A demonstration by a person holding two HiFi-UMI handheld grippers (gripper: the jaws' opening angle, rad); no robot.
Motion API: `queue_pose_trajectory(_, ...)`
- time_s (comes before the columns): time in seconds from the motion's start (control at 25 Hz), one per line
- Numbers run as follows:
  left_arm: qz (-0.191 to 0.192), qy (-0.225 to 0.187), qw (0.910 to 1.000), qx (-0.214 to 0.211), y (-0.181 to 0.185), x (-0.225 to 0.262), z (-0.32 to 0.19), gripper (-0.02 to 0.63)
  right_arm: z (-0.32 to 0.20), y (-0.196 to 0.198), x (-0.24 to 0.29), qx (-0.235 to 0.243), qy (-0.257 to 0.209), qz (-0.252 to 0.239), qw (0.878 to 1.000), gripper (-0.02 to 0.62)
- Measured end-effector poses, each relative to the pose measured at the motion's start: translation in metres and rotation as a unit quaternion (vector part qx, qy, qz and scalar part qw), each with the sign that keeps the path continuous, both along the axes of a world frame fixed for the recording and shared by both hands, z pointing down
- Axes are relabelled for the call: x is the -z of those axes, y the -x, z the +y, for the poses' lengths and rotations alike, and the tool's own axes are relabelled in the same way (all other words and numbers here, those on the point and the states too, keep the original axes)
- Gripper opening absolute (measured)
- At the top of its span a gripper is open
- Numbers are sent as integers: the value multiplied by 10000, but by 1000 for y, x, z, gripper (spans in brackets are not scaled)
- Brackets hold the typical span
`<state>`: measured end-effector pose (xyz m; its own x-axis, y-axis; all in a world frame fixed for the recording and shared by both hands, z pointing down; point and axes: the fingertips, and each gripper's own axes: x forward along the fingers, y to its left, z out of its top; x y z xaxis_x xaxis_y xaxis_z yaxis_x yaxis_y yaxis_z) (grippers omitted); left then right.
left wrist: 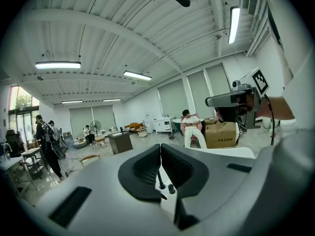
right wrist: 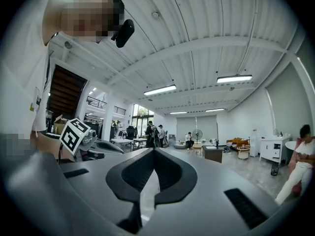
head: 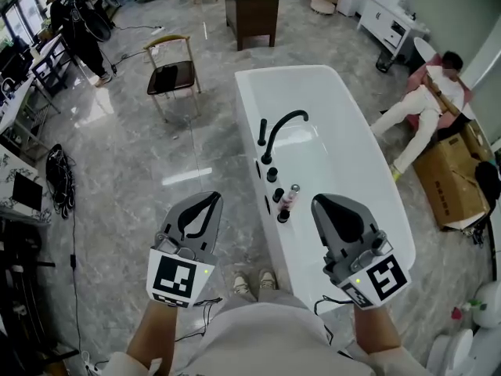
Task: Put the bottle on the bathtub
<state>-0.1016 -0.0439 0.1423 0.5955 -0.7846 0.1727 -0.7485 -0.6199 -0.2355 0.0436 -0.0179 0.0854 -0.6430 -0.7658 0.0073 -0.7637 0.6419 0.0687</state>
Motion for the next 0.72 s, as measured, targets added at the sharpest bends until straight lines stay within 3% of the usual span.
queue_pose_trajectory(0.32, -61, -272, 9996, 67, -6, 15, 26, 20, 25, 7, -7, 109, 254, -141, 9995, 29)
queue_pose_trajectory(0.52, 245, 60, 9997, -48, -8, 0, 36, 20, 29, 4, -22, 67, 372, 29, 9993, 29)
queue_pose_trajectory(0.64, 606, 341, 9975, 123, 2, -5, 29, 20, 30, 4, -18, 118, 185, 125, 9997, 29)
queue_pose_trajectory(0.72, 605, 306, 9974, 229, 6, -4, 26, 20, 33, 6, -13, 199, 6, 183, 9996, 29)
